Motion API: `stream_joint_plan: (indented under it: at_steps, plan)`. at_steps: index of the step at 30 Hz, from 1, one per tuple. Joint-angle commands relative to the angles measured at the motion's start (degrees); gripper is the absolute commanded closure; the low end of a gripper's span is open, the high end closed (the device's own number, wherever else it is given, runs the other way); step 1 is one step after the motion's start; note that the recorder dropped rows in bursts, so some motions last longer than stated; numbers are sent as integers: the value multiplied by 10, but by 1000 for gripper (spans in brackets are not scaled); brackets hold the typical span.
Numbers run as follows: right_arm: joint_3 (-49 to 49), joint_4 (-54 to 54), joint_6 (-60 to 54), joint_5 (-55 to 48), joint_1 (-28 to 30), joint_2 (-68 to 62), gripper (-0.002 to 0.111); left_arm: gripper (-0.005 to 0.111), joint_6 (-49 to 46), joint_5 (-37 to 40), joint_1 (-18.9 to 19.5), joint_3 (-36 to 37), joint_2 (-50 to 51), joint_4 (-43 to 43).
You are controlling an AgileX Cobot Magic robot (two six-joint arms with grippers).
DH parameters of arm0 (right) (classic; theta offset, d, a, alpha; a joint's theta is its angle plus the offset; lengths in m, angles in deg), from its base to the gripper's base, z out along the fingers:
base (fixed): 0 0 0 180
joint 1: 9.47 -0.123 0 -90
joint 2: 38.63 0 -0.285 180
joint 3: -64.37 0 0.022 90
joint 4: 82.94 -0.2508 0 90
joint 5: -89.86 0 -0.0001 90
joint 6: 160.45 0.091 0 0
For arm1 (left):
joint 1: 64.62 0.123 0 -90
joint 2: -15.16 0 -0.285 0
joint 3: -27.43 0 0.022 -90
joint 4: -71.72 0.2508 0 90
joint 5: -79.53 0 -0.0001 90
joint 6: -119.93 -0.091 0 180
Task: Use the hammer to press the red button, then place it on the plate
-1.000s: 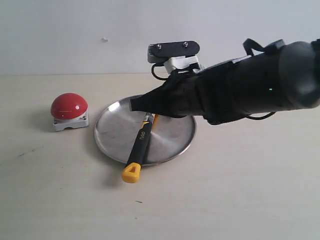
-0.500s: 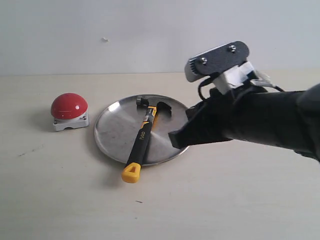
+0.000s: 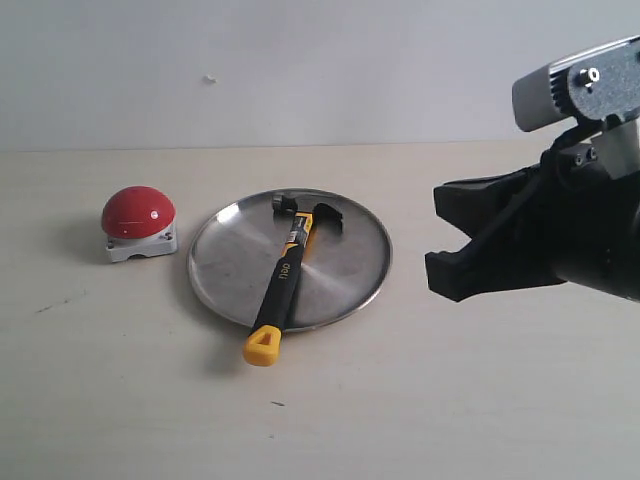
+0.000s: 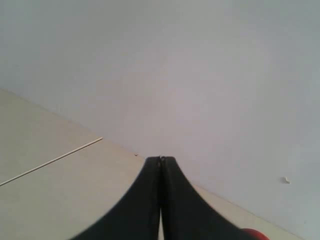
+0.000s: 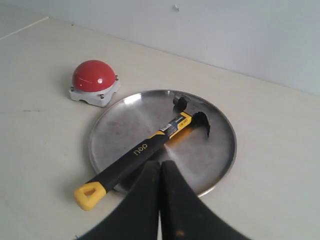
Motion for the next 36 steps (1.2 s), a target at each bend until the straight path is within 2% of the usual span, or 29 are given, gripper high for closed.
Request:
stream_joint_plan:
  at_steps: [1,6,8,9,10,11,12,13,14,16,21,28,32,36]
  plan:
    - [3,0,-4,-3,2,9,108,107,-2,5,1,2,-3,2]
    - [3,55,1,14,2,8,108,107,-2,5,1,2,-3,2]
    - [3,93,73,7,2,8,108,107,-2,4,1,2,-3,2]
    - [3,162,145,-1,2,8,108,107,-2,4,1,2,-3,2]
    - [3,356,329,-22,2,8,108,107,-2,4,1,2,-3,2]
    - [3,485,451,-29,2,8,108,107,-2,4,1,2,-3,2]
    - [3,728,684,-33,2,8,108,107,-2,4,1,2,-3,2]
    - [3,810,755,-33,2,8,108,107,-2,4,1,2,-3,2]
    - [3,911,881,-33,2,8,108,107,-2,4,1,2,-3,2]
    - [3,956,917,-31,2,8,108,107,-2,4,1,2,-3,2]
    - [3,957,906,-31,2,8,108,107,-2,4,1,2,-3,2]
    - [3,1021,909,-34,16,17,108,107,-2,4,1,2,-3,2]
    - [6,1019,956,-41,78,45,108,107,-2,3,1,2,-3,2]
    - [33,1019,989,-71,181,98,108,107,-2,2,1,2,-3,2]
